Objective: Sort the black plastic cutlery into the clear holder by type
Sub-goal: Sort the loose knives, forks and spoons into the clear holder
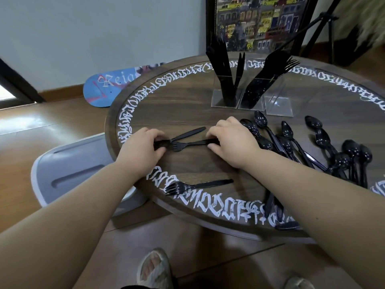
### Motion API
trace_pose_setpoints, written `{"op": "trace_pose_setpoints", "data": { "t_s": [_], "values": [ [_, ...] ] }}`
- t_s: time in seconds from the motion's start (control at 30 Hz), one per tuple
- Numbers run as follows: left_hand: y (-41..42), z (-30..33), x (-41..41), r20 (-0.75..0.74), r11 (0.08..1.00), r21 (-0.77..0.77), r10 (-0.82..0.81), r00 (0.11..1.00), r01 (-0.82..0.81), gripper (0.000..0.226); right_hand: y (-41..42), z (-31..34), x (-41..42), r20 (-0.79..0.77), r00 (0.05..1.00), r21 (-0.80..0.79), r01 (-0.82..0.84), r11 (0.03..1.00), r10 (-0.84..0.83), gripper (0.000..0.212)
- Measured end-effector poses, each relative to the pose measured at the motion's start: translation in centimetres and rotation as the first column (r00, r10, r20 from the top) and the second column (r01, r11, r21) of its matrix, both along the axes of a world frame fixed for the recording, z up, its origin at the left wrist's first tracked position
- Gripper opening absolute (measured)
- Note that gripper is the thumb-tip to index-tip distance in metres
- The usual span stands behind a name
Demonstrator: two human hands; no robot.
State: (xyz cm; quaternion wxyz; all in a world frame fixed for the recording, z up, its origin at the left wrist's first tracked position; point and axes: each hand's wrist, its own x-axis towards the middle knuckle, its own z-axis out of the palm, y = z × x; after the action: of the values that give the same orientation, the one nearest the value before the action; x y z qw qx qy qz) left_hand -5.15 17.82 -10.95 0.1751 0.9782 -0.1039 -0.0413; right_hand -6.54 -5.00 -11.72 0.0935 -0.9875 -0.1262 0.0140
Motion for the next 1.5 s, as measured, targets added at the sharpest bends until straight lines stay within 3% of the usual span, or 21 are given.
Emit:
{"op": "trace_pose_setpoints", "data": {
  "t_s": [0.13,0.23,0.53,0.67,0.77,0.83,0.9,0.97,1.07,1.23,1.4,1.5],
  "values": [
    [-0.4,0.1,0.0,-0.008,0.999,-0.041,0.030,1.000,-0.030,0.036,0.8,0.4,0.2,0.097,0.993,0.023,-0.062,0.998,0.060,0.045],
    [-0.4,0.0,-0.1,-0.019,0.998,-0.067,0.003,1.000,-0.005,0.039,2.2,0.4,0.8,0.044,0.989,-0.052,-0.138,0.989,0.140,0.049],
    [-1.1,0.1,-0.4,-0.080,0.983,-0.164,-0.097,0.992,0.083,0.042,3.4,0.3,2.2,0.022,0.991,-0.076,-0.129,0.989,0.131,0.025],
    [-1.4,0.4,-0.3,-0.012,0.952,-0.307,-0.003,1.000,-0.001,0.038,3.1,0.7,2.4,0.106,0.986,-0.013,-0.128,0.992,0.129,0.025],
    [-1.9,1.6,0.1,-0.003,0.860,-0.501,0.116,0.993,-0.102,0.035,2.9,2.4,2.5,0.202,0.979,0.238,-0.058,0.970,0.009,0.018],
    [-2.5,2.7,0.4,-0.034,0.829,-0.550,0.101,0.994,-0.103,0.031,2.7,4.1,2.3,0.123,0.980,0.527,0.068,0.847,-0.155,0.010],
    [-3.4,3.8,0.4,-0.063,0.838,-0.543,0.026,0.998,-0.056,0.028,2.5,5.7,1.7,-0.092,0.971,0.789,0.207,0.579,-0.221,0.005],
    [-4.7,4.9,0.0,-0.100,0.854,-0.520,-0.064,0.993,0.002,0.027,2.2,6.8,0.7,-0.258,0.941,0.897,0.318,0.308,-0.218,0.007],
    [-6.9,6.1,-0.9,-0.095,0.854,-0.513,-0.164,0.982,0.093,0.018,1.4,7.5,-0.5,-0.351,0.909,0.917,0.382,0.116,-0.223,0.010],
    [-9.5,7.1,-1.9,-0.137,0.800,-0.595,-0.199,0.970,0.080,0.014,-1.0,8.1,-2.4,-0.388,0.887,0.914,0.406,0.023,-0.249,0.011],
    [-11.4,7.9,-3.0,-0.243,0.696,-0.717,-0.183,0.953,-0.049,0.016,-2.6,8.8,-3.9,-0.362,0.890,0.911,0.401,0.096,-0.277,0.026],
    [-12.0,8.3,-3.0,-0.165,0.743,-0.669,-0.175,0.971,0.020,0.019,-3.4,8.8,-4.5,-0.419,0.885,0.897,0.438,0.056,-0.204,0.030]
  ]
}}
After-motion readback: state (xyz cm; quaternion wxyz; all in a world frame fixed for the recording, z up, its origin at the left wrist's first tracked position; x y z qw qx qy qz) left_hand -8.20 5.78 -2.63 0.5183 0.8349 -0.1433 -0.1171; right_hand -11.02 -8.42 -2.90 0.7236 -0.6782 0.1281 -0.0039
